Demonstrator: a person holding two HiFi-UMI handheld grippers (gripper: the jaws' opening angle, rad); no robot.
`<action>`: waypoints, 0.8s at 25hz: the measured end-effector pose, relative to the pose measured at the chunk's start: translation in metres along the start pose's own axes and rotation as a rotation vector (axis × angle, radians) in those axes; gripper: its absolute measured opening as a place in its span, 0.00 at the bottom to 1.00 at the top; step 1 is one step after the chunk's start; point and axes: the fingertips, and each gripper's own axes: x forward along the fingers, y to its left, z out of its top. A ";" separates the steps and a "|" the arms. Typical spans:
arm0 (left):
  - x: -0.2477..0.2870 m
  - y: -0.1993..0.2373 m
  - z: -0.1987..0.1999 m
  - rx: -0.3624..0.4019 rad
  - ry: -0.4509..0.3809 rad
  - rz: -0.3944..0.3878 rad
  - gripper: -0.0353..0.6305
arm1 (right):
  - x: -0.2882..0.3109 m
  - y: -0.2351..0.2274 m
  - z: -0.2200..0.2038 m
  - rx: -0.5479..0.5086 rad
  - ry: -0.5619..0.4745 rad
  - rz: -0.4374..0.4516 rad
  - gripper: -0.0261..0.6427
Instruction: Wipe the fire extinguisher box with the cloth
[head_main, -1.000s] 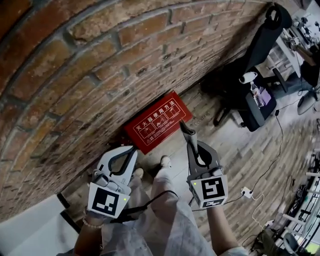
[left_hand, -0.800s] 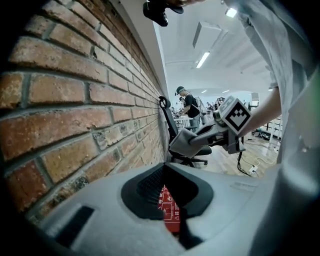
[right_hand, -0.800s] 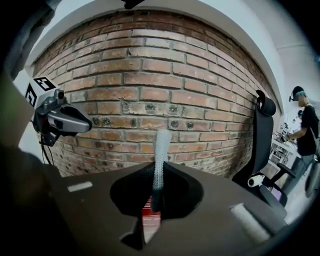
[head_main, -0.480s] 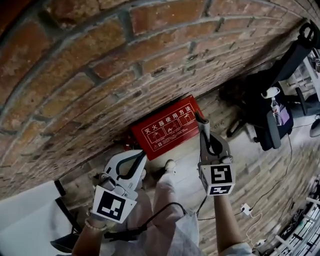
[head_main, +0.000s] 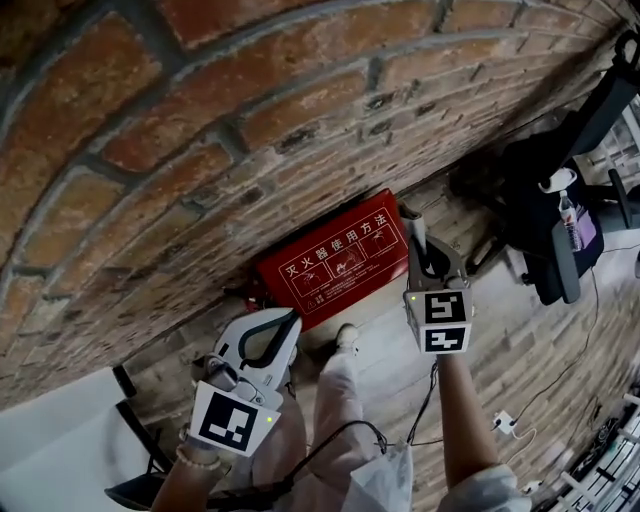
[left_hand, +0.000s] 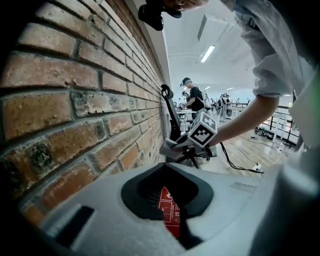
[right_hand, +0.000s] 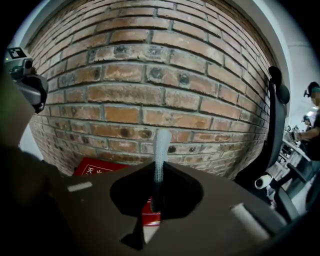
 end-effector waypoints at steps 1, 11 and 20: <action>0.004 0.000 -0.002 0.003 -0.002 -0.002 0.05 | 0.006 -0.003 -0.005 -0.010 0.009 -0.003 0.07; 0.029 0.001 -0.027 -0.003 0.014 0.002 0.05 | 0.069 -0.015 -0.053 -0.062 0.106 0.001 0.07; 0.037 -0.001 -0.038 -0.033 0.017 0.013 0.05 | 0.102 -0.020 -0.076 -0.034 0.186 -0.025 0.07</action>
